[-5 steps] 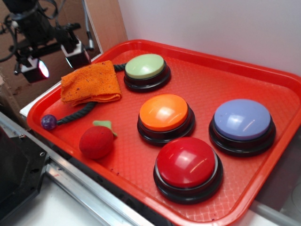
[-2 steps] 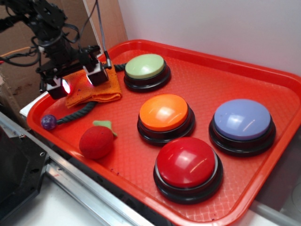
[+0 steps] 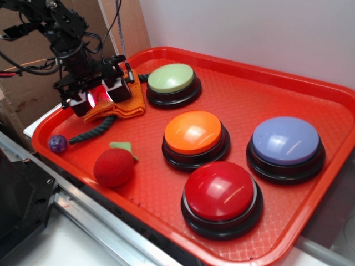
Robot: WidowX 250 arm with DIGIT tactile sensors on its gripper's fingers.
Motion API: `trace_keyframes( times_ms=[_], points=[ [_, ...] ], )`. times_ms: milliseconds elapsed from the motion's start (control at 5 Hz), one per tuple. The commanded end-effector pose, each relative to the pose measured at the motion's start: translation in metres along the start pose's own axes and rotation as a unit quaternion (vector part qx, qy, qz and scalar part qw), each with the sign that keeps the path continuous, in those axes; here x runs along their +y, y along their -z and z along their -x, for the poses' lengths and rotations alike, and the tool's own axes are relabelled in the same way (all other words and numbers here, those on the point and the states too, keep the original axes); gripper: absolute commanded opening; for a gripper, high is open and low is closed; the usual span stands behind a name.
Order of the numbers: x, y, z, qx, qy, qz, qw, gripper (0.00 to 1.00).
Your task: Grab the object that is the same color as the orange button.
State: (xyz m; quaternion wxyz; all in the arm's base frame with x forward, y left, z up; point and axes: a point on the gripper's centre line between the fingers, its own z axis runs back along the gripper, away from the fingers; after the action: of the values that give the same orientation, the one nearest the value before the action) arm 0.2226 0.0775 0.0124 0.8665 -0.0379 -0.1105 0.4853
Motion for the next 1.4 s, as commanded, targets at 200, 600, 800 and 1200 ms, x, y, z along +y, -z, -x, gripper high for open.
trace_keyframes(
  times_ms=[200,600,800,1200],
  points=[
    [-0.012,-0.047,-0.006,-0.011,0.070,-0.014,0.997,0.00],
    [-0.044,-0.100,0.018,0.064,0.229,-0.020,0.971,0.00],
    [-0.060,-0.124,0.037,0.092,0.285,-0.017,0.954,0.00],
    [-0.077,-0.158,0.075,0.071,0.345,0.006,0.936,0.00]
  ],
)
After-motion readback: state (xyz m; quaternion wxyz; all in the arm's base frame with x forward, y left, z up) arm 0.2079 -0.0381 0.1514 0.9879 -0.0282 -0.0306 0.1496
